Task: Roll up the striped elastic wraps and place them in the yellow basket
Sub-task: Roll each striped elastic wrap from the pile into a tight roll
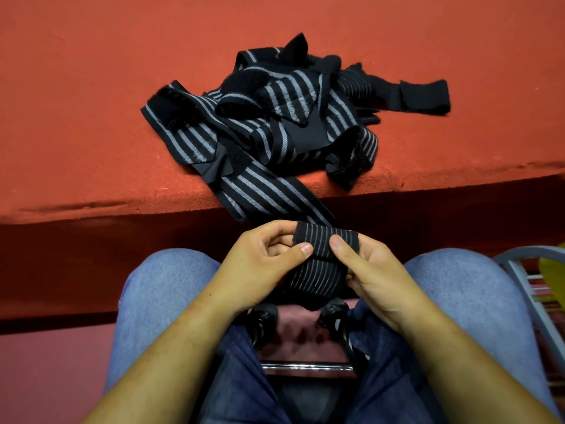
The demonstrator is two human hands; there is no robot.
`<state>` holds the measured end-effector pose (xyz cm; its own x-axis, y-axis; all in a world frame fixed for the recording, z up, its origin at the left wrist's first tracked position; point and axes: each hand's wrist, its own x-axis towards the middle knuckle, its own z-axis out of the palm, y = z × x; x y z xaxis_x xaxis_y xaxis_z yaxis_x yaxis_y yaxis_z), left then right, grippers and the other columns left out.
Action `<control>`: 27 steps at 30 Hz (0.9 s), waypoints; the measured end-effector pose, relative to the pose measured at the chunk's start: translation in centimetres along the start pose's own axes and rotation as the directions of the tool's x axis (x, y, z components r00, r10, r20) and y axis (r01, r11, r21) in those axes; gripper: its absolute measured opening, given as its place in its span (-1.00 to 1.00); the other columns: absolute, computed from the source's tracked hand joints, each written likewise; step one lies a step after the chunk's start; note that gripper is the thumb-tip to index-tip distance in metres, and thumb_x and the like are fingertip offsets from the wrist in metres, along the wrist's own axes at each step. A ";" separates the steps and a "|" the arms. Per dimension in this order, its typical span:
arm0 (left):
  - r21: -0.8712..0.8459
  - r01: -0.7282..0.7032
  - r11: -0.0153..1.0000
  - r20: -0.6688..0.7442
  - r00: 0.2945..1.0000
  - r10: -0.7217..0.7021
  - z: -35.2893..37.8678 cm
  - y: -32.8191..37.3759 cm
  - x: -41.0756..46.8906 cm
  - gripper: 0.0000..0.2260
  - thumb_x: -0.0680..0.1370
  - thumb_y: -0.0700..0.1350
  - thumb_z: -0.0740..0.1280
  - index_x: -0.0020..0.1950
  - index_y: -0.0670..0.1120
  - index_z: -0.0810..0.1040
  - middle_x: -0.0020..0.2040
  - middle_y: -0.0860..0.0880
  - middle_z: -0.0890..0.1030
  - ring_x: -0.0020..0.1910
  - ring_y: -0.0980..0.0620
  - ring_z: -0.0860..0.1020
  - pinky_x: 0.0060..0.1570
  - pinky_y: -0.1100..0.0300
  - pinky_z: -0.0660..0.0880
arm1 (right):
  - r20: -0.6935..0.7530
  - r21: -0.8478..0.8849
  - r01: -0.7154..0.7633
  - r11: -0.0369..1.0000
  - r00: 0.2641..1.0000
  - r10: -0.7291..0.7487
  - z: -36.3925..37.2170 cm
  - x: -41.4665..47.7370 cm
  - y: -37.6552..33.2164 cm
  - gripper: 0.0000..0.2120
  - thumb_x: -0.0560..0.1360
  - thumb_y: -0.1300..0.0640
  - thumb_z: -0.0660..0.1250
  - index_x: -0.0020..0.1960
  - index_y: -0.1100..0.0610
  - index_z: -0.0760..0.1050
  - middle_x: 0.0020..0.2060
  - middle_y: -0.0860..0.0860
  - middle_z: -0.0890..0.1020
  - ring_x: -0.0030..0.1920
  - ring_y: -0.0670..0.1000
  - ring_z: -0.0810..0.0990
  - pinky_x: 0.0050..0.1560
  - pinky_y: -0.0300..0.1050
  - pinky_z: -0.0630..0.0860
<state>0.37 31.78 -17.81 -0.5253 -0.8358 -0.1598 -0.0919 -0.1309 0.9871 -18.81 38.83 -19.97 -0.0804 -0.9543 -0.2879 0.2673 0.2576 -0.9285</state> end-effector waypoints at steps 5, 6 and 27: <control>0.009 -0.046 0.999 -0.029 0.999 0.046 0.0 0.1 0.1 -0.78 0.58 -0.25 0.47 0.19 -0.04 0.66 0.04 -0.07 0.73 0.01 0.04 0.68 0.14 0.16 0.61 | 0.021 0.018 -0.053 0.998 0.998 0.052 0.3 -0.2 -0.4 -0.53 0.56 -0.12 0.30 0.34 0.14 0.58 0.18 0.11 0.73 0.22 0.09 0.70 0.22 0.05 0.58; 0.019 -0.058 0.998 -0.032 0.998 0.058 0.0 0.1 0.1 -0.77 0.57 -0.25 0.47 0.20 -0.04 0.66 0.06 -0.07 0.73 0.01 0.04 0.68 0.15 0.15 0.61 | 0.029 0.021 -0.063 0.998 0.998 0.062 0.3 -0.2 -0.5 -0.52 0.56 -0.13 0.28 0.35 0.13 0.58 0.18 0.09 0.73 0.23 0.07 0.70 0.23 0.03 0.58; 0.105 -0.126 0.986 -0.007 0.992 0.128 -0.1 0.7 -0.1 -0.62 0.51 -0.38 0.48 0.19 0.04 0.65 0.16 0.09 0.70 0.18 0.08 0.67 0.23 0.21 0.53 | 0.058 0.124 -0.145 0.982 0.989 0.139 0.6 -0.4 -1.2 -0.41 0.53 -0.24 0.26 0.33 0.18 0.60 0.15 0.16 0.73 0.16 0.07 0.72 0.03 -0.11 0.62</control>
<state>0.43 31.73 -17.12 -0.5268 -0.8494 -0.0323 -0.1134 0.0326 0.9930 -18.49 38.81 -18.59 0.0132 -0.9164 -0.4000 0.3933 0.3725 -0.8406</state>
